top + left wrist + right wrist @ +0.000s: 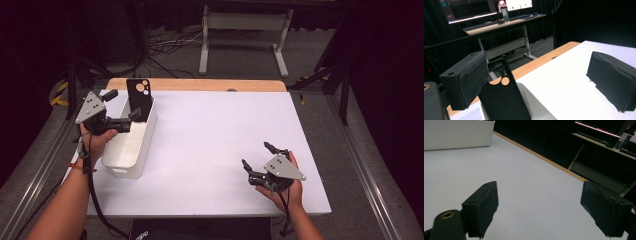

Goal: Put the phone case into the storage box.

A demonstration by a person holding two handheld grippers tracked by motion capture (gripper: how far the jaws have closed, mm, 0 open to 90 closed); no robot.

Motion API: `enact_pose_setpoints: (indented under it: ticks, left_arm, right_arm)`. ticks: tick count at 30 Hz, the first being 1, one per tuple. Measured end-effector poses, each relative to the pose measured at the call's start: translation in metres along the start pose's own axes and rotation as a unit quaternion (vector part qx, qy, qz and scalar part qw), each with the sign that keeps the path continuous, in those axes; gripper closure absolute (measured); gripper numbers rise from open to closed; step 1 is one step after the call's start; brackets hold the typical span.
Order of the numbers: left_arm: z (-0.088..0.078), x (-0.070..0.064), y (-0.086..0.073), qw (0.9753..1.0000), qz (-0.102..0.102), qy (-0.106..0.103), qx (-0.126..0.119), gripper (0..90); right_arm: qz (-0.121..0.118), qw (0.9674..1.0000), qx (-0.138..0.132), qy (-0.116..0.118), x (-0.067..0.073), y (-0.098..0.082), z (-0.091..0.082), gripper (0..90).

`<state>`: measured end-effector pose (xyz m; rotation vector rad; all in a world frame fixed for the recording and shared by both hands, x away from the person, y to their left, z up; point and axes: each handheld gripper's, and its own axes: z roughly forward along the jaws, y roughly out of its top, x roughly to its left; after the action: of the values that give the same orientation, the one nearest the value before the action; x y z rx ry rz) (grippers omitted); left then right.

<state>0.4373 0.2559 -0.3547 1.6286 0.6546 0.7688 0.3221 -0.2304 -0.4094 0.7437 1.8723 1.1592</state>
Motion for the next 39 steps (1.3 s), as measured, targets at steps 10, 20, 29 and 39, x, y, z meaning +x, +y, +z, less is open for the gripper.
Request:
enact_pose_setpoints:
  ticks: [10, 20, 29, 39]
  left_arm:
    - [-0.013, -0.013, -0.003, 0.9996, 0.007, -0.021, -0.014, 4.3]
    - [-0.022, -0.028, -0.004, 0.9994, 0.018, -0.025, -0.016, 3.5]
    - [-0.028, -0.046, -0.006, 0.9987, 0.034, -0.031, -0.022, 4.4]
    - [-0.034, -0.058, -0.007, 0.9981, 0.033, -0.048, -0.02, 4.2]
  right_arm:
    - [0.001, 1.0, 0.001, -0.001, 0.0, 0.0, 0.002, 15.7]
    - [-0.004, 1.0, 0.0, 0.002, 0.002, 0.0, 0.003, 15.7]
    - [-0.006, 1.0, 0.0, 0.005, 0.003, 0.0, 0.002, 15.7]
    - [-0.002, 1.0, -0.001, 0.006, 0.006, 0.0, 0.001, 16.1]
